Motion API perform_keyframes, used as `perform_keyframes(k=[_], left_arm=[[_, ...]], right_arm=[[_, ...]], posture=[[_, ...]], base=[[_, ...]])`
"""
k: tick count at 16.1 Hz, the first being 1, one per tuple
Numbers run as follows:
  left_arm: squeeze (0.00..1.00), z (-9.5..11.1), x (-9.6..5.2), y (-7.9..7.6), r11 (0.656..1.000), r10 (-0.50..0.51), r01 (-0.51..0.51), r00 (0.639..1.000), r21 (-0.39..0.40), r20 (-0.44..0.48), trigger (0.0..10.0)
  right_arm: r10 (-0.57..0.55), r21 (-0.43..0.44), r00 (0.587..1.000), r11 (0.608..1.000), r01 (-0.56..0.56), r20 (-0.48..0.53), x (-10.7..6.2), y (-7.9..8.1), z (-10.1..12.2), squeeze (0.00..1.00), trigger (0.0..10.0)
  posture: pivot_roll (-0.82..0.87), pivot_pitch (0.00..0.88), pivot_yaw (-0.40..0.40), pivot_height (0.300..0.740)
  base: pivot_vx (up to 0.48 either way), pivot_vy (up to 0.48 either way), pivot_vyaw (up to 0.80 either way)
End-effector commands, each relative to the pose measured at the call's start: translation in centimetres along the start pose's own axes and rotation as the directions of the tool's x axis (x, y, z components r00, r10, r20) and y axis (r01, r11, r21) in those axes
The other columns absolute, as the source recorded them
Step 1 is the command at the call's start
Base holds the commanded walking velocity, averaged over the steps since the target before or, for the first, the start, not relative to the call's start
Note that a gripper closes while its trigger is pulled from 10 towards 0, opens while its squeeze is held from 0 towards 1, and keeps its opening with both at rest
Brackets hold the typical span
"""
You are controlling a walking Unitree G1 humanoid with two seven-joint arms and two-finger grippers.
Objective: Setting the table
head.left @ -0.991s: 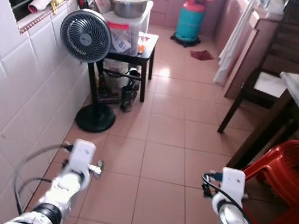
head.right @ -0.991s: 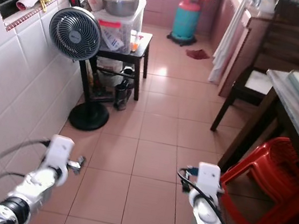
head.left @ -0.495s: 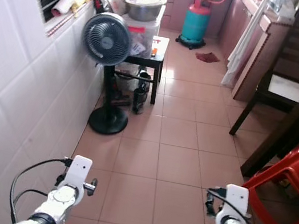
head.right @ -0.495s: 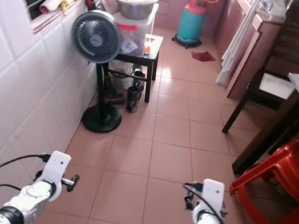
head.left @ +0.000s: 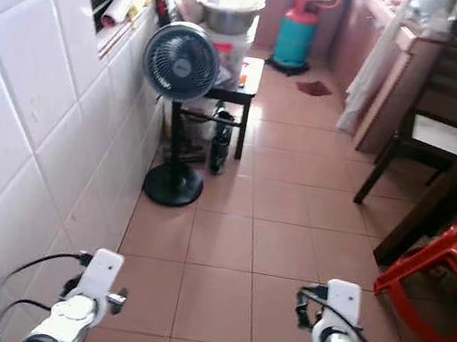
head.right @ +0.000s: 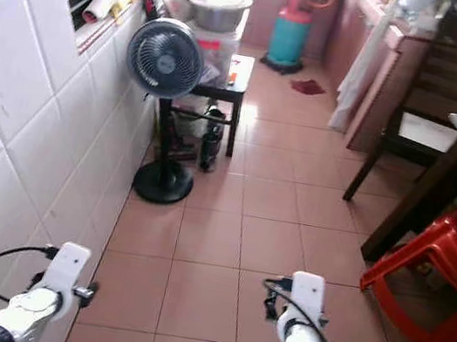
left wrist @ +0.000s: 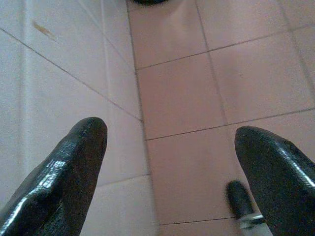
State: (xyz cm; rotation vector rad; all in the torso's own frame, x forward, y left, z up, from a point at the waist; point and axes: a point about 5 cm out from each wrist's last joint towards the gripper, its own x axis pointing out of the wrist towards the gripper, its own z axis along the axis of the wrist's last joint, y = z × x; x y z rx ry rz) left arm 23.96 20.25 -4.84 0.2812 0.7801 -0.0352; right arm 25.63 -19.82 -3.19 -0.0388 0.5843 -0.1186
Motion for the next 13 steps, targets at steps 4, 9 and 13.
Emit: perform_keyframes(k=[4,9,13], left_arm=[[0.0,-0.15,-0.03,-0.59,1.0,-0.026,0.026,1.0,0.018,0.0,10.0],[0.0,-0.17,-0.03,-0.6,0.999,-0.035,0.035,0.999,0.034,-0.005,10.0],[0.0,-0.12,-0.02,-0.55,0.998,-0.037,0.038,0.999,0.043,-0.003,10.0]], right_arm=[[0.005,-0.011,1.0,1.0,-0.005,-0.001,-0.11,-0.05,-0.26,0.0,10.0],[0.013,-0.013,1.0,1.0,-0.013,-0.002,-0.15,0.17,-0.37,0.0,10.0],[0.021,-0.03,1.0,0.999,-0.021,-0.004,-0.23,0.34,-0.55,0.0,10.0]], posture=[[0.04,0.0,0.02,0.74],[0.03,0.0,0.025,0.74],[0.03,0.0,0.026,0.74]], base=[[0.0,0.0,0.34],[0.216,0.0,0.09],[0.306,0.0,0.18]])
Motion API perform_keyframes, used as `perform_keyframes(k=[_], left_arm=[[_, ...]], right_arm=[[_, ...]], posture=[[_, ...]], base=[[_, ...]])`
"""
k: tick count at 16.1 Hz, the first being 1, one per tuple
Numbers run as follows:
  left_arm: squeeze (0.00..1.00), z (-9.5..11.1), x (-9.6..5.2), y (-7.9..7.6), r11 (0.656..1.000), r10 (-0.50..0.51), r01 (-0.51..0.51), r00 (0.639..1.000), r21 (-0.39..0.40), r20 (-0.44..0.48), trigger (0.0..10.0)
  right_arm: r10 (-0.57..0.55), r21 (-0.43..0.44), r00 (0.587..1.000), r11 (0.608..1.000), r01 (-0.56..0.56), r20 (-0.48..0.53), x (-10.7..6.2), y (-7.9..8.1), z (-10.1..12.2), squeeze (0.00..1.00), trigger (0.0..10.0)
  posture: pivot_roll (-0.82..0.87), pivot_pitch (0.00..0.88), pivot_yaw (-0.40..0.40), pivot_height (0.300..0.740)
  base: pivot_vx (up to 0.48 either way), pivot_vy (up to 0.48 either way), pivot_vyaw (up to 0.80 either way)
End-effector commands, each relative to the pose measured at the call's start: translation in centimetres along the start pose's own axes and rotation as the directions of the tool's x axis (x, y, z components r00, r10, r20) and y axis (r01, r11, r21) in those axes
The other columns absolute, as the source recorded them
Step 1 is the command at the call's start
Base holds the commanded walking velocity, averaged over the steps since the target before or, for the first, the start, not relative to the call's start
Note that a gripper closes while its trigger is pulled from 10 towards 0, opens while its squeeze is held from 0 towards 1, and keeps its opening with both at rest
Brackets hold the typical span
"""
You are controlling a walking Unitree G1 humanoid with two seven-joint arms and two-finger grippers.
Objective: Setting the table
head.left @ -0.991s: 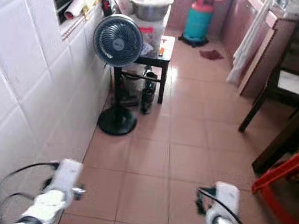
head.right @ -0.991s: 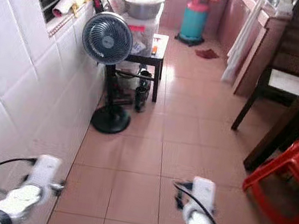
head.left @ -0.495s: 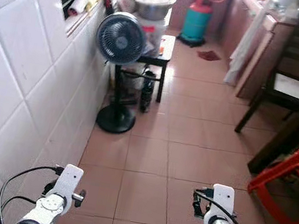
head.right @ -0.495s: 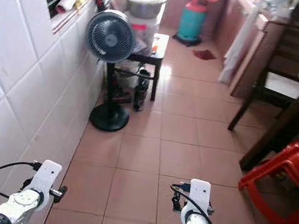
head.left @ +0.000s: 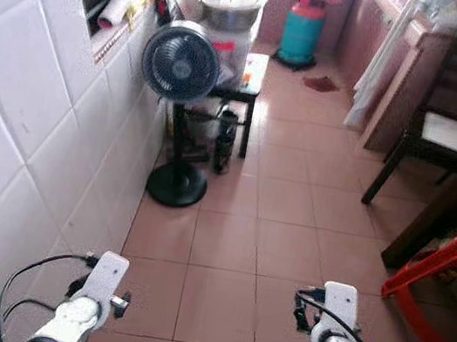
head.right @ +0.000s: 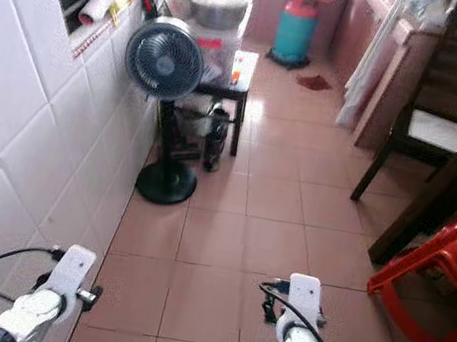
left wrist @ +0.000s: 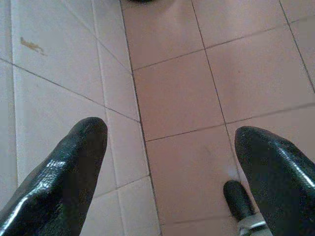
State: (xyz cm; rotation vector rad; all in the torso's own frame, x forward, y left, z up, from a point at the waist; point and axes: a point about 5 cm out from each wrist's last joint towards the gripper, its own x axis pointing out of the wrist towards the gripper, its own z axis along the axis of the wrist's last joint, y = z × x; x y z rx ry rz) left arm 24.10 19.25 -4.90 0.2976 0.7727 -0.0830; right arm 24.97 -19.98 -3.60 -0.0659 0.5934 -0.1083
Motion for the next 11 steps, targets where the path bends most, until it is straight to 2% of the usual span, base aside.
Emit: perform_keyframes(k=[1,4,11], left_arm=[[0.0,-0.46,-0.11,0.39,1.0,-0.002,0.002,1.0,0.012,-0.015,10.0],[0.0,-0.5,-0.12,0.43,1.0,-0.003,0.003,1.0,0.011,-0.016,10.0],[0.0,-0.57,-0.13,0.36,1.0,-0.007,0.008,1.0,0.013,-0.017,10.0]], right_arm=[[0.018,0.002,1.0,1.0,-0.018,0.004,0.07,0.53,0.16,0.0,10.0],[0.019,0.004,1.0,1.0,-0.019,0.002,0.06,0.56,0.11,0.0,10.0],[0.005,0.034,1.0,0.999,-0.005,-0.014,0.01,0.41,-0.15,0.0,10.0]], posture=[[0.03,0.0,0.027,0.74],[0.03,0.0,0.028,0.74],[0.03,0.0,0.029,0.74]], base=[[0.315,0.0,0.77],[0.317,0.0,0.54],[0.337,0.0,0.0]])
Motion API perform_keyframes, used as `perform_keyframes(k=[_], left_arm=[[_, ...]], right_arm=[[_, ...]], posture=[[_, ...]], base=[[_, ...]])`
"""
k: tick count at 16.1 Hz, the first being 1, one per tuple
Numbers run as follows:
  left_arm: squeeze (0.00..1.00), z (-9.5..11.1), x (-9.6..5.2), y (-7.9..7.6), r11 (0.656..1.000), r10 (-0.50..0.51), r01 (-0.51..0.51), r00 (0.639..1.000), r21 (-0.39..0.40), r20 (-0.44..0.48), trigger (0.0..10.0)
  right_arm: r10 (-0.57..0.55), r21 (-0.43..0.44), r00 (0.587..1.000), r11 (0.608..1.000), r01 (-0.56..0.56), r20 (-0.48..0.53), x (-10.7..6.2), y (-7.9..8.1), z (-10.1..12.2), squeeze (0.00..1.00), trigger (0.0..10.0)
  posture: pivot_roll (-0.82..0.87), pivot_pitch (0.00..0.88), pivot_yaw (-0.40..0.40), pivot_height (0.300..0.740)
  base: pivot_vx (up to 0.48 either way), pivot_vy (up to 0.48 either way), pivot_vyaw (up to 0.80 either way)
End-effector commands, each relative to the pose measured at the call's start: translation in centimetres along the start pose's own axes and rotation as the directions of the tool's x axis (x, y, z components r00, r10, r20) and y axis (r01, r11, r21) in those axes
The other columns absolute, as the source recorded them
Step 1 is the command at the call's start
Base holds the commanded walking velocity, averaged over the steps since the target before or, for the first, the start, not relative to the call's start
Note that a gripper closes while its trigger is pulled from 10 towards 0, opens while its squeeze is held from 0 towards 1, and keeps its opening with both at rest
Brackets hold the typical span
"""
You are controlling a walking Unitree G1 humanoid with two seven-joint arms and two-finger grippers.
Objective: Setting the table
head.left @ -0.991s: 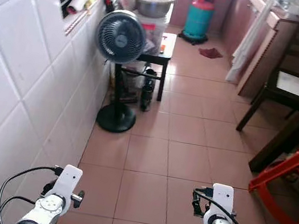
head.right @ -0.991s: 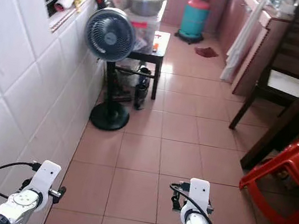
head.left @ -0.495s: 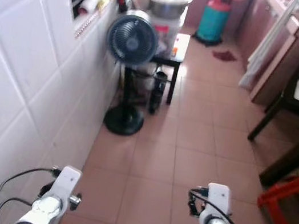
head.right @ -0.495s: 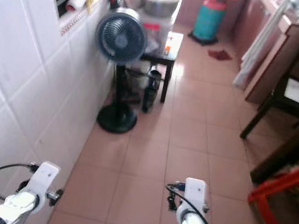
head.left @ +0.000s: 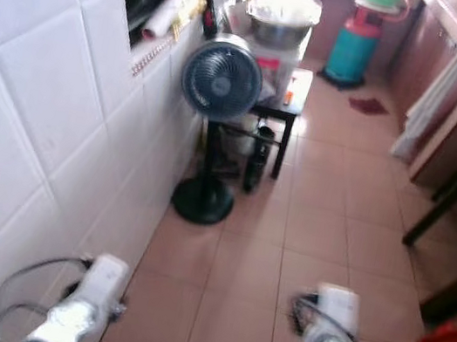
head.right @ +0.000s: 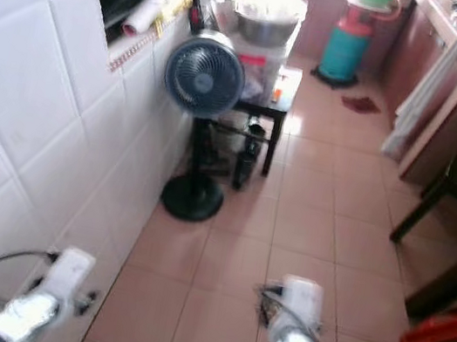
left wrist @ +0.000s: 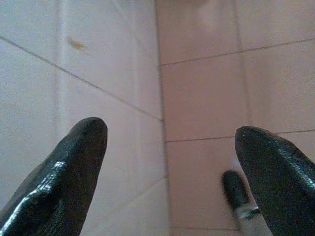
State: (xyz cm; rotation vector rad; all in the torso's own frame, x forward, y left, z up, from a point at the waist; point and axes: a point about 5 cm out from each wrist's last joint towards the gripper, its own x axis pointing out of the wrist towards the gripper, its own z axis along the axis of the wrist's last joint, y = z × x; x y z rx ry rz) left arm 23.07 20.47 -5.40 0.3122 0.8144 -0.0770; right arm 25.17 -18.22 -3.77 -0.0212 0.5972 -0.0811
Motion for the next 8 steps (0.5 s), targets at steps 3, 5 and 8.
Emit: perform_keyframes(k=[3,5,8], left_arm=[[0.0,0.8,0.2,-0.6,1.0,-0.014,0.014,1.0,0.001,0.024,10.0],[0.0,0.9,0.2,-0.6,1.0,-0.016,0.017,0.999,-0.011,0.034,10.0],[0.0,2.5,0.4,-0.5,1.0,-0.023,0.024,0.996,-0.003,0.083,10.0]], right_arm=[[-0.034,-0.004,0.999,0.999,0.034,-0.01,-0.1,-1.4,-0.1,0.0,10.0],[-0.036,0.003,0.999,0.999,0.036,-0.015,-0.1,-1.5,-0.2,0.0,10.0],[-0.051,0.031,0.998,0.998,0.052,-0.037,-0.2,-2.0,-0.6,0.0,10.0]], posture=[[0.03,0.0,0.028,0.74],[0.03,0.0,0.028,0.74],[0.03,0.0,0.02,0.74]], base=[[0.339,0.0,0.0],[0.334,0.0,0.0],[0.0,0.0,0.0]])
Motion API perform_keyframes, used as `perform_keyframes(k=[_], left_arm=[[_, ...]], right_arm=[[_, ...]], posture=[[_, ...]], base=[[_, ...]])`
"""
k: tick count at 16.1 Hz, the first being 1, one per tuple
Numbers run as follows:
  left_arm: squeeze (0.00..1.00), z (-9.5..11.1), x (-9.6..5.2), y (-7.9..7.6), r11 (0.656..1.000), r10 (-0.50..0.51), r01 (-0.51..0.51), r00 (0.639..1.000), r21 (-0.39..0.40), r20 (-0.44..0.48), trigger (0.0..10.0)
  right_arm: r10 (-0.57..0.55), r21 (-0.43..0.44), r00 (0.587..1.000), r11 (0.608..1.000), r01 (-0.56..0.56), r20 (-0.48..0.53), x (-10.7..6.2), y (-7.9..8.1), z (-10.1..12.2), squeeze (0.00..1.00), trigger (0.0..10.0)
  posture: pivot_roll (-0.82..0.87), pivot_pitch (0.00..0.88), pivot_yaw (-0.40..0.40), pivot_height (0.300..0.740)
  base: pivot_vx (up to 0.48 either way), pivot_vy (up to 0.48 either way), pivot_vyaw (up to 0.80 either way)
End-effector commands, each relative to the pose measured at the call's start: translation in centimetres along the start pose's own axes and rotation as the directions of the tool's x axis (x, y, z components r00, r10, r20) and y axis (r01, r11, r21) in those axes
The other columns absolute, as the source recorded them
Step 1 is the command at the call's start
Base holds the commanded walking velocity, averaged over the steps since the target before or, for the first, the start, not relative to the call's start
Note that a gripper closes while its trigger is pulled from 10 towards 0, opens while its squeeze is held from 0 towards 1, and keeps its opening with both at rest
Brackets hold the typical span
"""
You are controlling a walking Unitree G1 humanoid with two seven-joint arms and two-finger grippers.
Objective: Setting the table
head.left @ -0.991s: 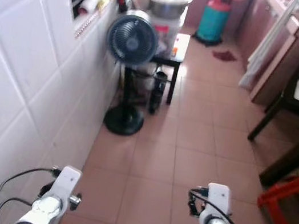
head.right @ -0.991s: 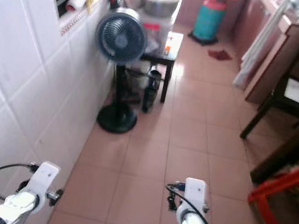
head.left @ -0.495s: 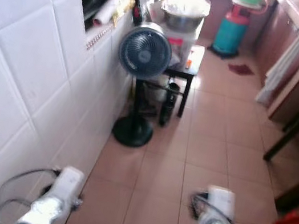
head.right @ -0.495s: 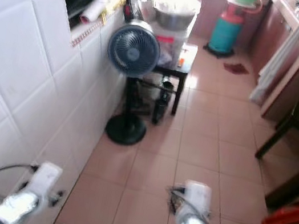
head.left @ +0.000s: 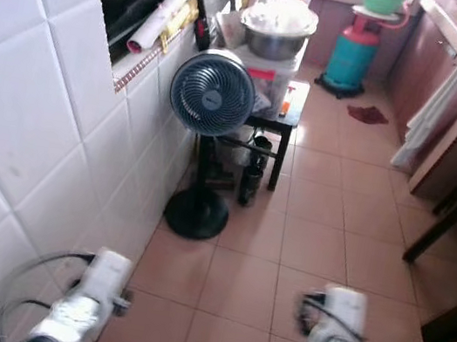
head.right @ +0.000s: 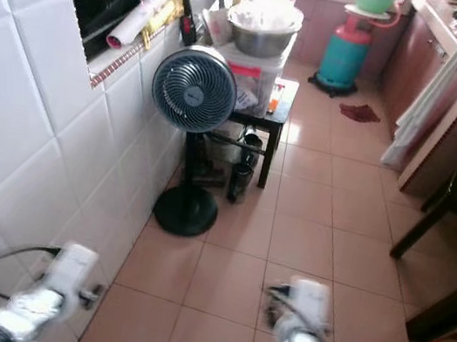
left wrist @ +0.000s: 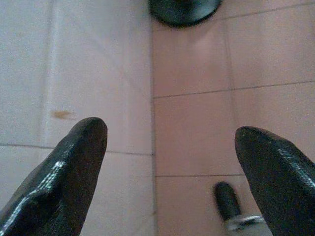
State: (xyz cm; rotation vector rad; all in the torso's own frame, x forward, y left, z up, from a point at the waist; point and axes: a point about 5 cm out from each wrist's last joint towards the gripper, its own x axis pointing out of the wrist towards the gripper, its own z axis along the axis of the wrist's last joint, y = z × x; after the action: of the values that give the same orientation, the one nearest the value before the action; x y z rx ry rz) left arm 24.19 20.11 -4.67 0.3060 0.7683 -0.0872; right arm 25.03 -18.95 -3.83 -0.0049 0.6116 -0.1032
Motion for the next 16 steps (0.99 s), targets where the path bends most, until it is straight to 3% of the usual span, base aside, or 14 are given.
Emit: perform_keyframes(k=[1,4,8,9,10,11,12,13,15,16], left_arm=[[0.0,2.6,0.4,-0.9,0.994,-0.083,0.076,0.993,0.08,0.085,10.0],[0.0,5.8,0.6,0.0,0.983,-0.16,0.142,0.974,0.12,0.161,10.0],[0.0,6.9,0.5,0.8,0.946,-0.243,0.201,0.959,0.253,0.144,10.0],[0.0,6.7,0.6,0.6,0.956,-0.221,0.188,0.966,0.227,0.132,10.0],[0.0,6.0,0.8,0.2,0.979,-0.166,0.15,0.98,0.136,0.111,10.0],[0.0,5.7,0.8,0.1,0.986,-0.144,0.134,0.984,0.097,0.1,10.0],[0.0,3.8,0.8,-0.5,0.992,-0.126,0.126,0.992,0.013,0.018,10.0],[0.0,3.0,0.7,-0.8,0.991,-0.135,0.135,0.991,-0.007,-0.023,10.0],[0.0,0.3,0.3,-2.1,0.968,-0.109,0.085,0.99,-0.237,-0.091,10.0],[0.0,0.2,0.3,-2.4,0.962,-0.11,0.082,0.989,-0.26,-0.094,10.0]], right_arm=[[-0.033,0.002,0.999,0.999,0.033,-0.021,-0.2,-1.5,-0.4,0.0,10.0],[-0.029,-0.011,0.999,1.0,0.028,-0.018,-0.1,-1.8,-0.2,0.0,10.0],[-0.021,-0.002,1.0,1.0,0.021,-0.015,-0.1,-1.7,-0.1,0.0,10.0],[0.0,0.014,1.0,1.0,0.0,-0.003,-0.1,-1.5,-0.1,0.0,10.0],[0.004,0.048,1.0,0.999,-0.004,0.003,-0.1,-1.5,0.0,0.0,10.0],[-0.001,0.066,1.0,0.998,0.001,0.002,-0.1,-1.5,0.1,0.0,10.0],[0.017,0.113,1.0,0.994,-0.015,-0.019,-0.1,-1.4,-0.3,0.0,10.0],[0.033,0.123,0.999,0.992,-0.029,-0.029,-0.1,-1.2,-0.5,0.0,10.0],[0.062,0.147,0.993,0.988,-0.047,-0.1,-0.3,-1.1,-1.5,0.0,10.0],[0.063,0.136,0.992,0.99,-0.049,-0.106,-0.3,-1.0,-1.6,0.0,10.0]], posture=[[0.03,0.0,0.013,0.74],[0.04,0.0,0.018,0.74],[0.04,0.0,0.022,0.74],[0.04,0.0,0.026,0.74],[0.04,0.0,0.028,0.74],[0.04,0.0,0.028,0.74],[0.05,0.0,0.019,0.74],[0.05,0.0,0.019,0.74],[0.08,0.0,-0.008,0.74],[0.08,0.0,-0.008,0.74]], base=[[0.0,0.0,0.0],[0.0,0.0,0.0],[0.0,0.0,0.0],[0.0,0.0,0.0],[0.0,0.0,0.0],[0.0,0.0,0.0],[0.0,0.0,0.0],[0.0,0.0,0.0],[0.0,0.0,0.0],[0.0,0.0,0.0]])
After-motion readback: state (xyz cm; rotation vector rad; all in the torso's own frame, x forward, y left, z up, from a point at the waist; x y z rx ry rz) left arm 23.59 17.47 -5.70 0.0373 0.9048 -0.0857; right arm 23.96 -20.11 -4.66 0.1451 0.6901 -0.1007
